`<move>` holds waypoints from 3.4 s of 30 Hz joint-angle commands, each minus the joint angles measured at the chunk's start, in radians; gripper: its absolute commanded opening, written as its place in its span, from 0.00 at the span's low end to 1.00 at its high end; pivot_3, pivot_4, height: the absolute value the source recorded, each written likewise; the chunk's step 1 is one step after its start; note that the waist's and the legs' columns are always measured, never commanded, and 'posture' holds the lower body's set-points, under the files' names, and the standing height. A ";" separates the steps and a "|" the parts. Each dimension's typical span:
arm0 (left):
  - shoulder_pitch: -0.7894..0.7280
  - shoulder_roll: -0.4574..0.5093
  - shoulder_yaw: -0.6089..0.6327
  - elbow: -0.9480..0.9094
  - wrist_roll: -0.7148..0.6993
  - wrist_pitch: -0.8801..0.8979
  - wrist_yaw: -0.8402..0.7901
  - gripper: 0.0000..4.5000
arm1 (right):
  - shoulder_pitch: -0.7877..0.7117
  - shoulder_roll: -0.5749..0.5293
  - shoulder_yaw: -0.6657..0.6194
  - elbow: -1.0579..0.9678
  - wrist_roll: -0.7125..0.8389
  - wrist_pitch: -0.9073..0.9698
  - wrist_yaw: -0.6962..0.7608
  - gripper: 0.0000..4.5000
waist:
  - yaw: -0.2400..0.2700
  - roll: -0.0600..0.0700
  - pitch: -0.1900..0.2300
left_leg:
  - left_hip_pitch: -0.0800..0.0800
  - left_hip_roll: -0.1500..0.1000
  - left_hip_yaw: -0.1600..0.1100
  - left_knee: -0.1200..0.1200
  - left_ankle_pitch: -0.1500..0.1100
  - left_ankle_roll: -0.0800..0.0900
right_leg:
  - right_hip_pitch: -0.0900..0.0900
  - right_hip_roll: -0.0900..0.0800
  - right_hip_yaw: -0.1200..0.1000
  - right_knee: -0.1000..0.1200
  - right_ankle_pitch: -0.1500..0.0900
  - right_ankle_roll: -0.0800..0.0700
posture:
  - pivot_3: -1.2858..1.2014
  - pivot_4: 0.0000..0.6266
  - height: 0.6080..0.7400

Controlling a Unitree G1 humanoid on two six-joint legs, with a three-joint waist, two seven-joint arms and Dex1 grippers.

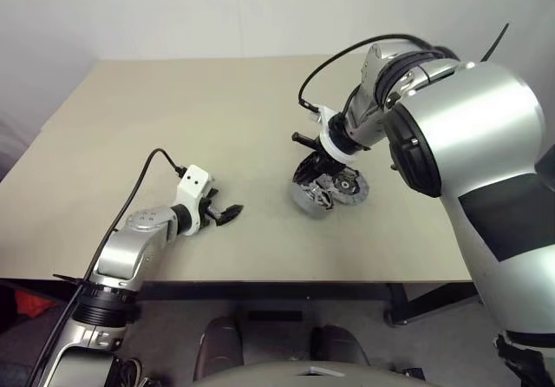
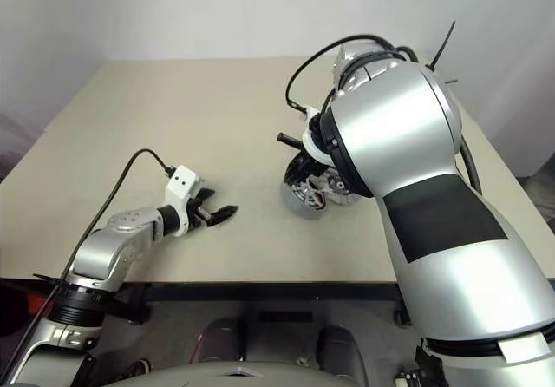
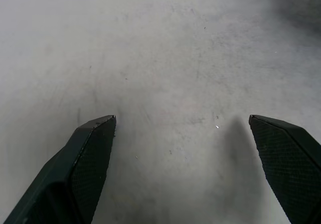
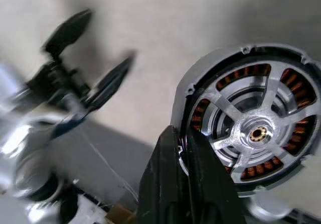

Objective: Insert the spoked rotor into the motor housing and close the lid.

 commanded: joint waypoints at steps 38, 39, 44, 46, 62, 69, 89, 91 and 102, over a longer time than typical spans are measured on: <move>0.006 0.008 0.001 -0.054 0.008 0.011 0.014 1.00 | -0.018 -0.036 -0.657 0.016 -0.021 -0.421 -0.367 0.64 | -0.004 -0.001 0.000 | 0.000 0.003 0.000 0.012 -0.001 0.001 | 0.001 0.002 0.000 0.008 0.000 0.000 | 0.52 0.00 1.00; 0.003 0.007 0.001 -0.051 0.008 0.008 0.013 1.00 | -0.034 -0.040 -0.664 -0.003 -0.048 -0.416 -0.313 0.64 | -0.004 -0.002 0.001 | 0.000 0.004 0.000 0.013 -0.001 0.001 | 0.001 0.002 -0.001 0.009 0.000 0.000 | 0.52 0.00 1.00; -0.035 0.006 -0.001 -0.017 0.013 -0.019 0.001 1.00 | -0.083 -0.061 -0.561 -0.002 -0.395 -0.811 0.243 0.64 | -0.001 -0.004 0.002 | -0.001 0.007 0.000 0.019 -0.004 0.005 | 0.001 0.003 -0.001 0.013 0.000 0.000 | 0.52 0.00 1.00; -0.052 0.008 -0.001 0.002 0.016 -0.031 -0.007 1.00 | -0.029 -0.085 -0.489 0.029 -0.514 -1.087 0.342 0.64 | 0.002 -0.007 0.002 | -0.001 0.008 0.000 0.020 -0.004 0.005 | 0.002 0.003 -0.002 0.014 -0.001 0.000 | 0.52 0.00 1.00; -0.146 -0.012 -0.011 0.155 0.075 -0.216 -0.073 1.00 | 1.133 -0.473 -0.237 -1.562 -0.825 -1.504 0.047 0.64 | -0.005 -0.016 0.004 | 0.001 0.005 0.001 0.033 -0.004 0.008 | 0.010 0.001 0.002 0.017 0.003 0.002 | 0.52 0.00 1.00; -0.170 -0.029 -0.023 0.181 0.088 -0.230 -0.093 1.00 | 1.365 -0.426 -0.211 -1.768 -0.837 -1.245 0.034 0.60 | -0.005 -0.018 0.003 | 0.035 0.004 0.002 0.028 -0.007 0.012 | 0.043 0.001 0.003 0.007 -0.003 0.011 | 0.52 0.00 1.00; -0.132 0.001 0.015 0.122 0.083 -0.182 -0.101 1.00 | 1.343 -0.242 -0.204 -1.946 -0.556 -0.682 0.175 0.01 | -0.005 -0.018 0.003 | 0.035 -0.001 0.001 0.020 -0.009 0.015 | 0.041 -0.002 0.004 0.001 0.006 0.004 | 0.52 0.00 1.00; -0.127 0.005 0.017 0.115 0.081 -0.177 -0.099 1.00 | 1.332 -0.255 -0.189 -2.024 -0.504 -0.585 0.227 0.01 | -0.004 -0.018 0.003 | 0.034 -0.001 0.002 0.019 -0.009 0.015 | 0.040 -0.002 0.004 0.000 0.006 0.004 | 0.52 0.00 1.00; -0.118 0.006 0.019 0.091 0.083 -0.165 -0.087 1.00 | 1.274 -0.271 -0.109 -2.224 -0.364 -0.414 0.295 0.01 | -0.004 -0.018 0.003 | 0.038 -0.001 0.001 0.018 -0.007 0.012 | 0.042 -0.002 0.005 0.001 0.002 0.011 | 0.52 0.00 1.00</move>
